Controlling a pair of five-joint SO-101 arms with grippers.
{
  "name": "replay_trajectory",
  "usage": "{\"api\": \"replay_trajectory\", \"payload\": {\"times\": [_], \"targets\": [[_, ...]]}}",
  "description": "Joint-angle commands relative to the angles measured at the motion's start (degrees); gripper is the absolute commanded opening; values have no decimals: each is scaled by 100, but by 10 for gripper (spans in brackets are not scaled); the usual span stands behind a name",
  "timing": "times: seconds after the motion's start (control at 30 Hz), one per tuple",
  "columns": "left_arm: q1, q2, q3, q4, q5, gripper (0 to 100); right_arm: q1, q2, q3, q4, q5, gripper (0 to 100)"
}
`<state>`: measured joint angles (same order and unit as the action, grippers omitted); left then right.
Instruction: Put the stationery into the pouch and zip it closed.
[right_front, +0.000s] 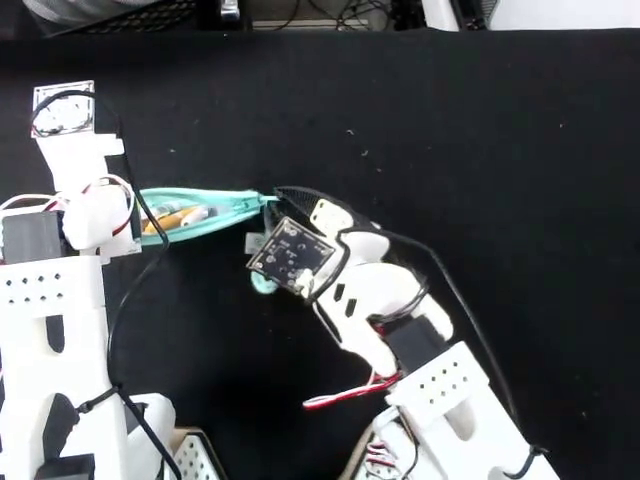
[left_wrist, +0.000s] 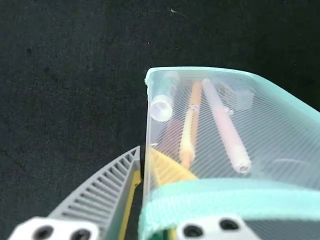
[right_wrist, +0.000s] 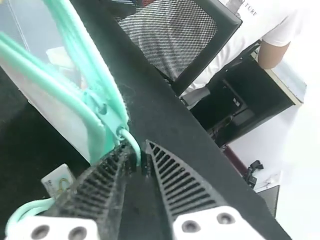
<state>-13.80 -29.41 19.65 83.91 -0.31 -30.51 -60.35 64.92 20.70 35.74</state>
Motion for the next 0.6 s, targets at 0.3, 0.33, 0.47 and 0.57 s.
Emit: {"api": "replay_trajectory", "payload": {"times": [0.3, 0.33, 0.47, 0.57], "targets": [[-4, 105, 259, 9, 18, 30, -607, 31, 31, -149, -132, 17], [-4, 105, 259, 9, 18, 30, -598, 31, 22, -149, -246, 28], [-4, 105, 268, 9, 18, 30, -598, 31, -13, -158, -527, 93], [-4, 105, 268, 9, 18, 30, -598, 31, -13, -158, -554, 91]]}}
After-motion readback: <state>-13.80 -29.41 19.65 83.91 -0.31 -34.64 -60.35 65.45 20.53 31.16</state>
